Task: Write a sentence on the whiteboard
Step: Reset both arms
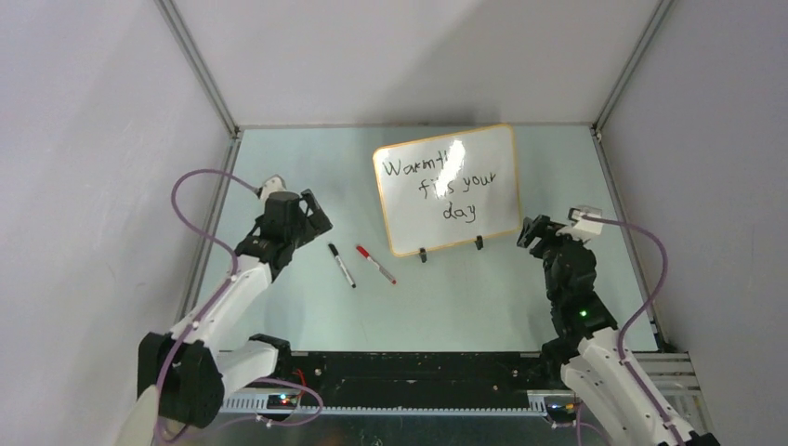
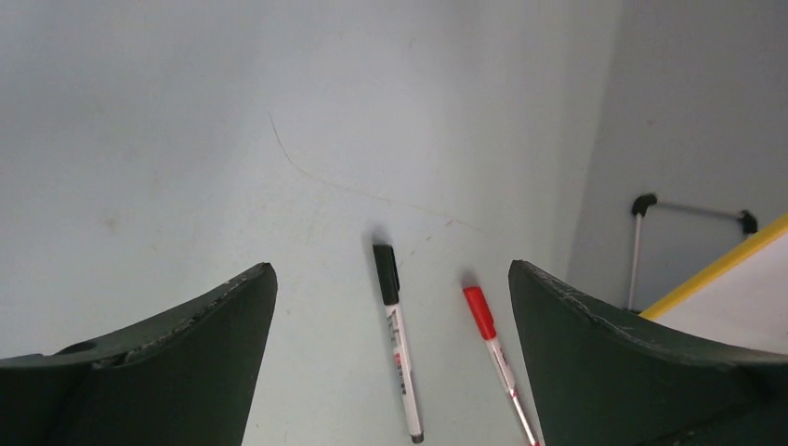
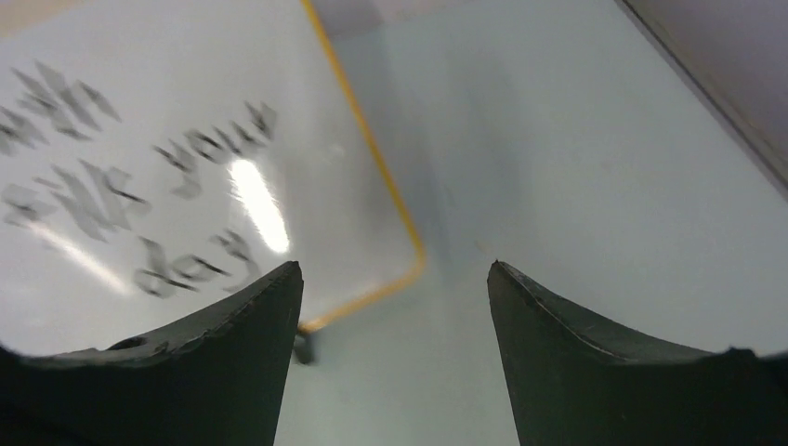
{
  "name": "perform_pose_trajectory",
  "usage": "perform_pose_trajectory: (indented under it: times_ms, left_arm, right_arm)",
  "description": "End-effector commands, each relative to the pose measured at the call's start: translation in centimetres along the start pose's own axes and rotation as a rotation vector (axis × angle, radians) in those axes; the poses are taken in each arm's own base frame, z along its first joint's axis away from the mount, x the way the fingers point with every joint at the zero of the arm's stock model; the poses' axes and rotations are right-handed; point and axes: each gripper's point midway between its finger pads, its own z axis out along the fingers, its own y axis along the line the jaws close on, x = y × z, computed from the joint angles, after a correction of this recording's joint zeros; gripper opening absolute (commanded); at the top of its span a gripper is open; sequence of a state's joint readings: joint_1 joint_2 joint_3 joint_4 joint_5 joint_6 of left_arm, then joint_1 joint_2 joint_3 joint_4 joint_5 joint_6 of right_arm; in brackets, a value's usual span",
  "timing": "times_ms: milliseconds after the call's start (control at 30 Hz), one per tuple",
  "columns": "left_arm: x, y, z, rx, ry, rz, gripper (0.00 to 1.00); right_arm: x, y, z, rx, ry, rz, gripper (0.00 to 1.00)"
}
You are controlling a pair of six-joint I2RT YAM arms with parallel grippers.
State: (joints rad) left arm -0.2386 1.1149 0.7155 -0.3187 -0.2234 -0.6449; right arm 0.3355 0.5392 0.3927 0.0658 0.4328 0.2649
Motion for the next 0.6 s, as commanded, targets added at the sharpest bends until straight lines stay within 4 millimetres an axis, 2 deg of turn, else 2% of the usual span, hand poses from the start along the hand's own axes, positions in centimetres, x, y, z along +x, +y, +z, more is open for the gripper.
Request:
perform_pose_trajectory:
  times_ms: [0, 33, 67, 100, 133, 167, 200, 233, 267, 333, 367, 400, 433, 467, 533, 567]
  left_arm:
    - [-5.5, 0.4, -2.2, -0.014, -0.261, 0.03, 0.99]
    - [-5.7, 0.6, -2.3, -0.015, -0.29, 0.036, 0.99]
    - [-7.4, 0.2, -3.2, 0.014, -0.379, 0.04, 0.99]
    - [-6.8, 0.9, -2.9, 0.01, -0.404, 0.05, 0.99]
    - [-9.1, 0.5, -4.2, 0.041, -0.531, 0.023, 0.99]
    - [-7.8, 1.8, -3.5, 0.02, -0.543, 0.028, 0.99]
    - [-9.4, 2.1, -4.5, 0.018, -0.646, 0.019, 0.99]
    - [-8.0, 3.5, -3.8, -0.017, -0.647, 0.046, 0.99]
    - [-8.8, 4.1, -4.3, -0.045, -0.707, 0.074, 0.99]
    - [-8.5, 5.9, -4.1, -0.116, -0.749, 0.088, 0.99]
    - [-8.9, 6.3, -4.2, -0.139, -0.769, 0.103, 0.99]
    - [-8.7, 6.8, -4.0, -0.162, -0.775, 0.125, 0.98]
    - [-9.7, 6.8, -4.5, -0.179, -0.83, 0.156, 0.98]
    - [-9.4, 7.4, -4.3, -0.201, -0.842, 0.173, 0.98]
    - [-10.2, 8.0, -4.5, -0.25, -0.896, 0.161, 0.99]
    - [-10.2, 8.1, -4.1, -0.259, -0.882, 0.173, 0.99]
  right_arm:
    - [2.0, -2.4, 1.4, 0.014, -0.007, -0.132, 0.78]
    - [3.1, -3.7, 1.6, 0.026, 0.003, -0.176, 0.78]
    - [2.7, -3.3, 2.1, -0.011, -0.041, -0.179, 0.79]
    - [4.3, -4.6, 2.2, 0.003, -0.032, -0.201, 0.8]
    - [3.9, -4.2, 2.8, -0.052, -0.08, -0.202, 0.81]
    - [5.3, -4.5, 2.8, -0.076, -0.065, -0.236, 0.93]
    - [5.8, -4.6, 3.5, -0.088, -0.067, -0.247, 0.96]
    - [5.0, -4.6, 4.0, -0.082, -0.109, -0.244, 0.98]
    - [6.2, -5.2, 4.9, -0.056, -0.07, -0.248, 0.99]
    - [6.0, -5.5, 6.6, -0.011, -0.045, -0.203, 0.99]
    - [6.0, -5.4, 7.0, -0.018, -0.042, -0.189, 0.99]
    - [7.2, -6.3, 7.4, -0.001, -0.008, -0.163, 0.99]
    - [6.5, -6.3, 7.7, -0.001, -0.052, -0.147, 0.99]
    - [8.0, -7.1, 8.0, 0.018, -0.03, -0.152, 0.99]
    - [7.6, -6.7, 8.5, 0.018, -0.031, -0.171, 0.99]
    - [8.7, -6.9, 8.7, 0.02, 0.021, -0.181, 0.99]
